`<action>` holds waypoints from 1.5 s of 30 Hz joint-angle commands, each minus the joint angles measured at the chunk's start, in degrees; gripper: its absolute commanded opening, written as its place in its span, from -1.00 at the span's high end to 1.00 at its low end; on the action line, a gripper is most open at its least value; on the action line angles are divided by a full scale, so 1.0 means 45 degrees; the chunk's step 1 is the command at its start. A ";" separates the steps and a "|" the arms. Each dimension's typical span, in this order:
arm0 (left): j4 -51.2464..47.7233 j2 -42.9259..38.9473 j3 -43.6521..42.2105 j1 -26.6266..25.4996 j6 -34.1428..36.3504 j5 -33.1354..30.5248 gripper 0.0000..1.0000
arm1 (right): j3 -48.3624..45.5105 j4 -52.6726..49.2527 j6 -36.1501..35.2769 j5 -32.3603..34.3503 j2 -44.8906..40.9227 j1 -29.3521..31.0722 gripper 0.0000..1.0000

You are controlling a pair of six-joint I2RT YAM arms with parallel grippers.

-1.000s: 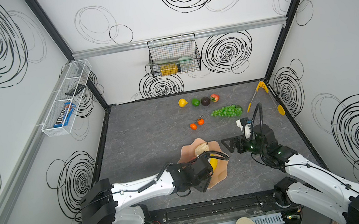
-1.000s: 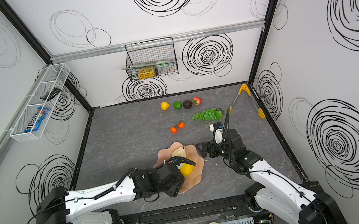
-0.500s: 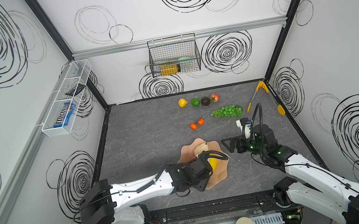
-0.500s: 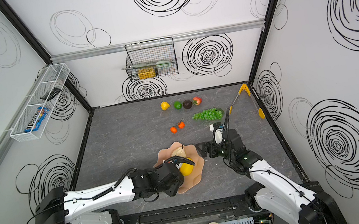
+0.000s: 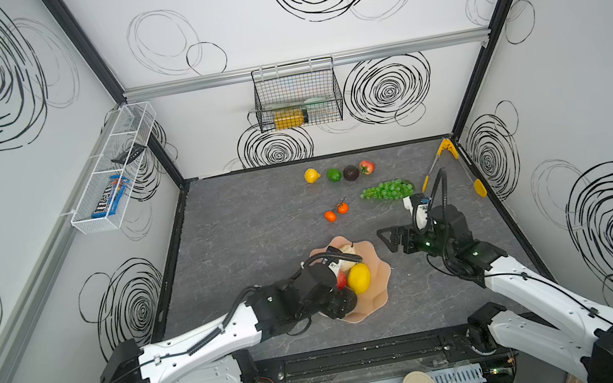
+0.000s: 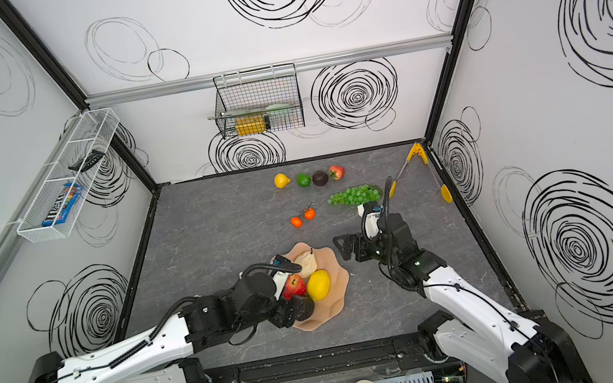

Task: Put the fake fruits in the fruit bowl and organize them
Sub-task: 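Reach the right gripper to the red mango beside the plum while the left withdraws, then close the right gripper on the red mango and lift it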

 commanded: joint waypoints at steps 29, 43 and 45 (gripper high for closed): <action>0.7194 -0.9552 -0.8587 0.5413 0.0486 -0.1175 -0.90 | 1.0973 -0.0934 0.0204 0.2731 1.2324 -0.2402 -0.90; 0.7311 -0.9105 -0.8483 0.5471 0.0411 -0.1238 -0.97 | 1.5687 -0.1796 -0.0045 0.3372 1.6317 -0.2585 -0.91; 0.7319 -0.9050 -0.8513 0.5474 0.0411 -0.1275 -0.98 | 1.6139 -0.1838 0.0078 0.3524 1.6778 -0.2587 -0.92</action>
